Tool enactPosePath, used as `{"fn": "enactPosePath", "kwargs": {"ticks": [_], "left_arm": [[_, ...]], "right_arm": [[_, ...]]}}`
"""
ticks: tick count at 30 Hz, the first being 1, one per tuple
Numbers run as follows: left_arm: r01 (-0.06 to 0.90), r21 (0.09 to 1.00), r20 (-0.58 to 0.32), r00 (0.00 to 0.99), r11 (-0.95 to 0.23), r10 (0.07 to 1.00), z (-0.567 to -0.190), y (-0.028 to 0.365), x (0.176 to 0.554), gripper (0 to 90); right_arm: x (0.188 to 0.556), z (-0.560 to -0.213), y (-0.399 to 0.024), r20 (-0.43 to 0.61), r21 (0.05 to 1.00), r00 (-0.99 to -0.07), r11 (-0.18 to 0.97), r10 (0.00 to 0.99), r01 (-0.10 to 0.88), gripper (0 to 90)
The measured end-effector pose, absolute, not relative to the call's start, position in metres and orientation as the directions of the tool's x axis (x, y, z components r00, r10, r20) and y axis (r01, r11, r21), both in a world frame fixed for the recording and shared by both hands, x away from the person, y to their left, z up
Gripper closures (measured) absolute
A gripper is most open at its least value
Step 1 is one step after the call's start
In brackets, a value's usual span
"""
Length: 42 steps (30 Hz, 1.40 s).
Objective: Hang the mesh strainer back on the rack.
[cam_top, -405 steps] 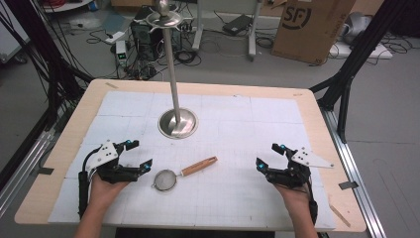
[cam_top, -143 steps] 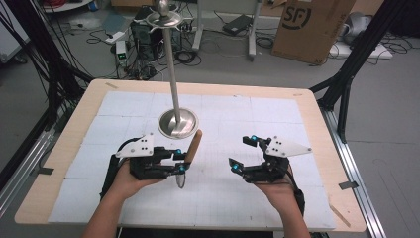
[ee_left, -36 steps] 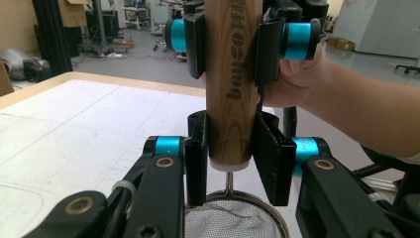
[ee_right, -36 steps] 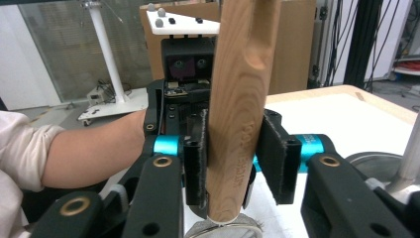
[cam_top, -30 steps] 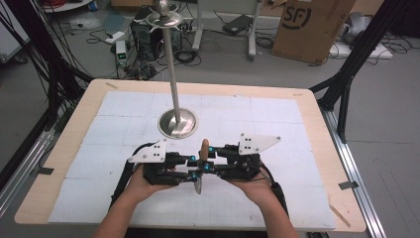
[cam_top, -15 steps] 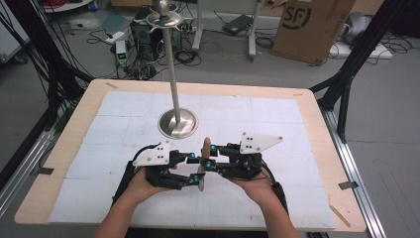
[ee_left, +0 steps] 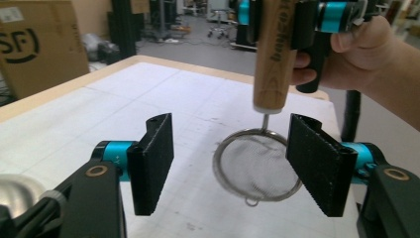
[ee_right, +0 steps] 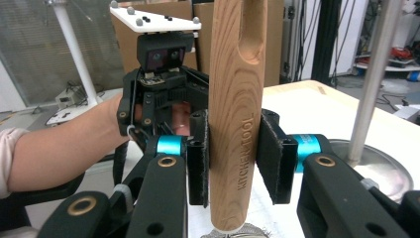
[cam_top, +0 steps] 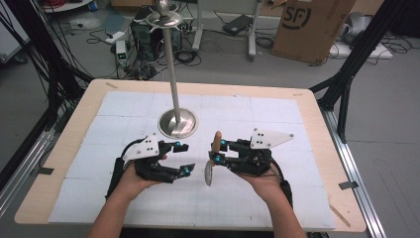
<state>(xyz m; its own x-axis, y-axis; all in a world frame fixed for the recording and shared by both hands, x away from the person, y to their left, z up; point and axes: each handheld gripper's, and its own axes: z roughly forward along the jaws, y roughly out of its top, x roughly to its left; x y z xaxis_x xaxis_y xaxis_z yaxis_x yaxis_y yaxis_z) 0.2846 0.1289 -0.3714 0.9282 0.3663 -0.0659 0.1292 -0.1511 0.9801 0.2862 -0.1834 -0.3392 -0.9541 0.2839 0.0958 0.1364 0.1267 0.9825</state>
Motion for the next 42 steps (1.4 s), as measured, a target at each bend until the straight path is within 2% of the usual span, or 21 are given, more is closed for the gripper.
{"fn": "enactPosePath", "kwargs": {"ticks": [8, 16, 42], "left_arm": [[0.149, 0.971, -0.045, 0.882, -0.187, 0.469, -0.366, 0.148, 0.290, 29.9], [0.164, 0.973, -0.057, 0.848, -0.159, 0.527, -0.362, 0.172, 0.294, 23.8], [0.165, 0.970, -0.047, 0.848, -0.178, 0.527, -0.363, 0.174, 0.293, 20.2]], "right_arm": [[0.294, -0.332, -0.187, 0.100, 0.980, -0.947, 0.134, 0.305, 0.147, 68.4], [0.302, -0.319, -0.187, 0.083, 0.979, -0.943, 0.149, 0.322, 0.137, 68.3], [0.340, -0.270, -0.184, 0.052, 0.975, -0.916, 0.179, 0.397, 0.132, 68.3]]}}
